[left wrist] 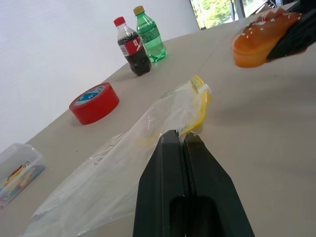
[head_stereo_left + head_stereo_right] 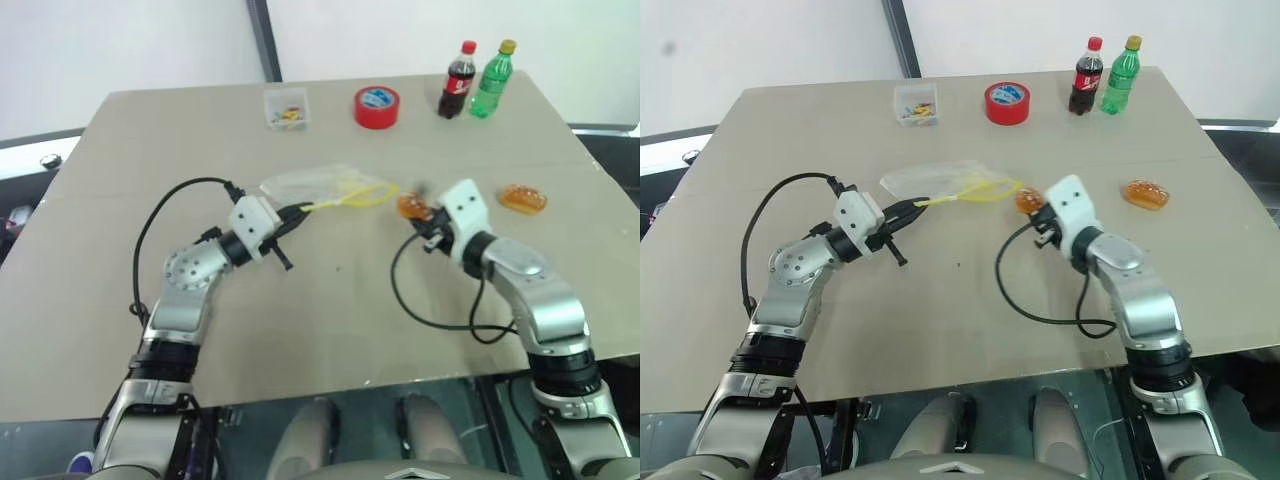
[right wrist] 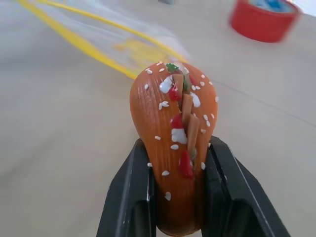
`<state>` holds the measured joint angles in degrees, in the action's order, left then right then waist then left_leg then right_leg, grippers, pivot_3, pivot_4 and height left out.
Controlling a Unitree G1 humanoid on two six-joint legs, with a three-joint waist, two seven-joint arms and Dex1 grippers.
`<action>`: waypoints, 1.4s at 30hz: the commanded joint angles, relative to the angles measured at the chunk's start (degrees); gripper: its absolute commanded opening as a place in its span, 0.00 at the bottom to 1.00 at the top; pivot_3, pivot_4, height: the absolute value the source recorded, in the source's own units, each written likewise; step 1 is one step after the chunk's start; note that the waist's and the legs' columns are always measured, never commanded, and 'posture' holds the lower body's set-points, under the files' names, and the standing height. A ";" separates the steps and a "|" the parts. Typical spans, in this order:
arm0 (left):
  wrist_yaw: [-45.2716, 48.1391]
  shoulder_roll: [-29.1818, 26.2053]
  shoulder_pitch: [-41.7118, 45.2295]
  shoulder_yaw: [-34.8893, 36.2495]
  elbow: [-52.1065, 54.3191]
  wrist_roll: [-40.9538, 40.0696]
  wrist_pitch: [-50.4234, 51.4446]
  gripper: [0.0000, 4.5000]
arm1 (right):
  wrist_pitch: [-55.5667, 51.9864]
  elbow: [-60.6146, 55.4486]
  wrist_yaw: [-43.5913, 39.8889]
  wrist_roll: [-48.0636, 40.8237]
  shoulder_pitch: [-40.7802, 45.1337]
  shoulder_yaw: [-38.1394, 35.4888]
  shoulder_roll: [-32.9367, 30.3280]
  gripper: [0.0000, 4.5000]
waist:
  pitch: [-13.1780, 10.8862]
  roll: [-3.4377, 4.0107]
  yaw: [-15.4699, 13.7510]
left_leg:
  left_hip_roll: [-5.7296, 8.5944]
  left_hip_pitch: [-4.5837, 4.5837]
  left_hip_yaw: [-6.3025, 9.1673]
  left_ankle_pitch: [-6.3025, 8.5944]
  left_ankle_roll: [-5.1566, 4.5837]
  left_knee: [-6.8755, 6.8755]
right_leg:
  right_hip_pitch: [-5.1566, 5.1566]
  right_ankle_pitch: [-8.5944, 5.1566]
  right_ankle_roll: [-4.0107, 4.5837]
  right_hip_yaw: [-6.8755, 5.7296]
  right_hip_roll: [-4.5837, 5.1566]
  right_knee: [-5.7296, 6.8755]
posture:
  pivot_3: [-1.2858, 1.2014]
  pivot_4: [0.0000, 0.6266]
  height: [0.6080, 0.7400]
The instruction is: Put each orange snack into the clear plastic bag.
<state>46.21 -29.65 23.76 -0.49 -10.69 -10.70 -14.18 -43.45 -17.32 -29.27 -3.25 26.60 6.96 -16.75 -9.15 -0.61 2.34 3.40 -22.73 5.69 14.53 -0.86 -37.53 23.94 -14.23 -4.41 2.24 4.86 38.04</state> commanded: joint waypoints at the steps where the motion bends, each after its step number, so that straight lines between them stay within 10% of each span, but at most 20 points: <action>1: 0.69 0.04 -0.21 0.80 3.85 -1.96 0.85 0.00 | 0.60 1.43 0.56 -0.05 3.45 2.02 0.81 0.22 | 0.00 0.00 -0.04 | 0.00 0.00 0.00 0.00 0.00 0.00 | 0.00 0.00 0.00 0.00 0.00 -0.01 | 0.52 0.24 0.97; 24: 13.45 -2.86 -7.92 -1.13 13.33 -7.95 4.02 0.00 | -3.30 13.95 2.49 -14.60 9.62 -5.86 14.22 0.22 | 0.00 0.02 0.07 | -0.01 -0.02 0.04 0.00 0.00 0.04 | 0.02 0.00 0.01 -0.02 0.02 -0.03 | 0.52 0.24 0.97; 31: 19.23 -3.77 -6.99 -1.15 9.90 -9.14 1.84 0.00 | 28.93 22.97 -0.06 5.56 7.48 11.32 1.98 0.22 | 0.00 0.03 0.11 | 0.04 -0.01 -0.01 0.00 0.00 0.05 | 0.04 0.00 0.00 -0.03 0.02 -0.04 | 0.52 0.24 0.97; 36: 21.02 -3.49 -6.34 -1.44 9.06 -9.16 1.09 0.00 | 33.89 25.24 -3.50 3.11 7.07 10.43 2.77 0.22 | -0.01 0.02 0.32 | -0.01 -0.01 -0.03 0.00 0.01 0.05 | 0.04 0.00 0.00 0.01 -0.01 -0.04 | 0.52 0.24 0.97; 42: 23.19 -3.71 -6.67 -1.81 8.43 -9.11 -0.05 0.00 | 14.73 19.73 -8.18 -12.67 6.88 4.45 8.98 0.22 | -0.01 0.02 0.17 | -0.09 -0.01 0.00 0.00 0.00 0.05 | 0.03 0.00 0.01 0.00 -0.05 -0.04 | 0.52 0.24 0.97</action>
<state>68.68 -33.07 16.97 -2.44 -3.01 -18.80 -13.13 -25.64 5.29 -36.88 -12.67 32.30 13.09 -8.24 -9.15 -0.59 2.51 3.31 -22.74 5.70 14.54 -0.87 -37.48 23.96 -14.23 -4.40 2.25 4.81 38.00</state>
